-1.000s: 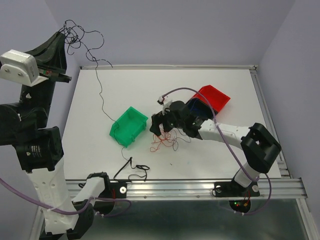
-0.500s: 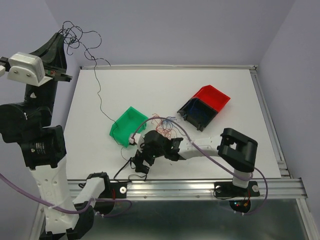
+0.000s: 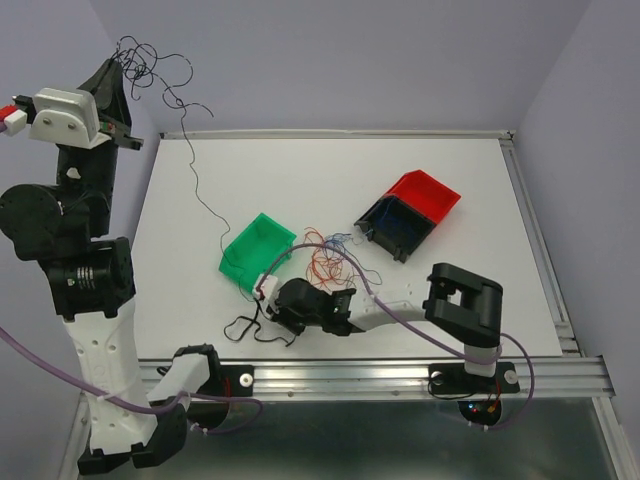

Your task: Untangle the cables

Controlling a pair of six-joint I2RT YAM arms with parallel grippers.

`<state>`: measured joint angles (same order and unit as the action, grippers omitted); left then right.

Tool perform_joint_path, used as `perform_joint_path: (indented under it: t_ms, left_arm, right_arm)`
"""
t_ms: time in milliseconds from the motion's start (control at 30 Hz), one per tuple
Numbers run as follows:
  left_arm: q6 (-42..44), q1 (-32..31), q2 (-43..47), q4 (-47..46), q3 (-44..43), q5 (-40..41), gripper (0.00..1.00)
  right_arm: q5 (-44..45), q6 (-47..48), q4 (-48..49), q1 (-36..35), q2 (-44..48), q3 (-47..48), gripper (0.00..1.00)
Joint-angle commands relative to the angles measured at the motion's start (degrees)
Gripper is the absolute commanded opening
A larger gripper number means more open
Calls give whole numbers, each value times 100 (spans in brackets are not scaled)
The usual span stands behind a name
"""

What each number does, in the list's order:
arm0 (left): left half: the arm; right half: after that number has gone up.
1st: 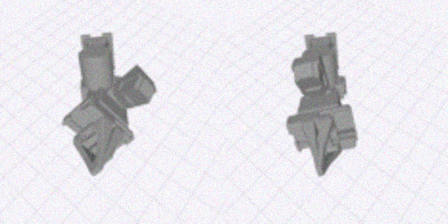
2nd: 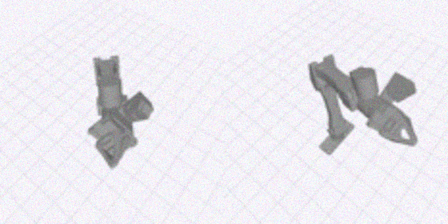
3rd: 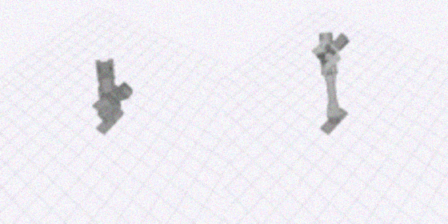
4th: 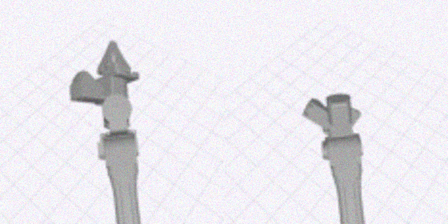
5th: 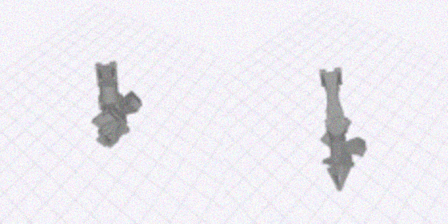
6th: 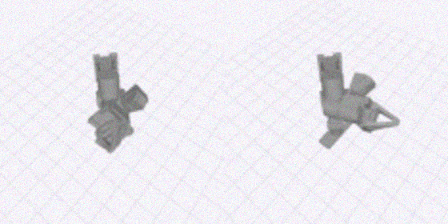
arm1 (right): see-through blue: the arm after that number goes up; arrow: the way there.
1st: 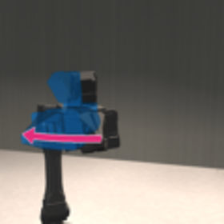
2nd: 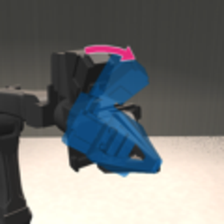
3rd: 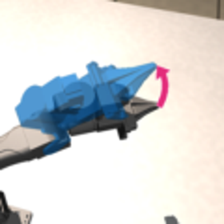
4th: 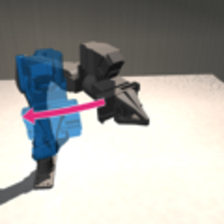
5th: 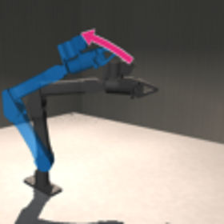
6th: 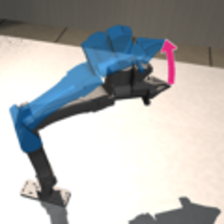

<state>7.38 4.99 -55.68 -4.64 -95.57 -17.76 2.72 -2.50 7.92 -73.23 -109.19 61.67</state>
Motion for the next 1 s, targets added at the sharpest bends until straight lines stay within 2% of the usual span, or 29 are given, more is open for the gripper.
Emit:
perform_joint_path:
  t_ms: [0,100,233,367,500,767,967]
  left_arm:
    - [448,19,268,-406,126,474,0]
    - [782,28,294,-362,74,948,0]
    - [1116,19,531,-414,204,1266,0]
    - [1205,19,874,-450,416,1074,0]
    - [1135,19,884,-441,390,1011,0]
    - [941,19,480,-335,-14,1161,0]
    - [871,19,610,-510,590,976,0]
  right_arm:
    - [1316,48,201,-33,950,-295,1]
    - [2214,-424,210,98,1688,-690,1]
    - [2575,-716,262,257,2716,-1086,1]
    - [2585,-655,254,266,3193,-694,1]
    - [2567,-366,166,274,2852,10,1]
    - [2488,-14,-115,388,2008,2091,1]
    - [2294,153,-528,415,1393,3787,0]
